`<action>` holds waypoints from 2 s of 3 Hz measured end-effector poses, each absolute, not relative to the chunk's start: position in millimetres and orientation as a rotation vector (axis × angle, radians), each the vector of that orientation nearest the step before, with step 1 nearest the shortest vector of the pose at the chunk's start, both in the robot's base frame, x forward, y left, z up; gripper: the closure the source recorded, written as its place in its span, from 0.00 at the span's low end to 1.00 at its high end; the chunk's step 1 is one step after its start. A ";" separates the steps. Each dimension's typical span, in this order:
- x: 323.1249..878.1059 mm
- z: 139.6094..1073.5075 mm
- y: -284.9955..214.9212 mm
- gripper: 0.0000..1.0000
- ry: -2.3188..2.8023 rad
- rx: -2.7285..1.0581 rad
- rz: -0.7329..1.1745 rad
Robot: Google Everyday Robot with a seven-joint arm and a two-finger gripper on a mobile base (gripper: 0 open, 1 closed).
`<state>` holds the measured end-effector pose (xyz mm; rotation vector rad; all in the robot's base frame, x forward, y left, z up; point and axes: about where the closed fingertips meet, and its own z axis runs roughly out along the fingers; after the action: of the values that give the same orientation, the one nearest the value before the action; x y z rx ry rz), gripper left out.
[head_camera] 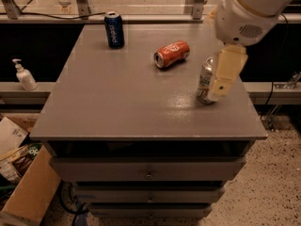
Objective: Place coke can upright
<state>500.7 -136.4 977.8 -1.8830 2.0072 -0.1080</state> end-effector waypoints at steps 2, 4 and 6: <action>543.1 962.2 -83.5 0.00 1.848 -1.943 -0.109; 630.4 938.7 -85.4 0.00 1.766 -1.977 -0.187; 718.1 904.3 -91.1 0.00 1.727 -1.961 -0.213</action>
Offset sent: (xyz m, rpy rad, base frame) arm 0.0290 0.0415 -0.0125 0.0227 -0.0355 0.0819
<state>718.1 -91.1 904.3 -1.9606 1.7265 -0.2130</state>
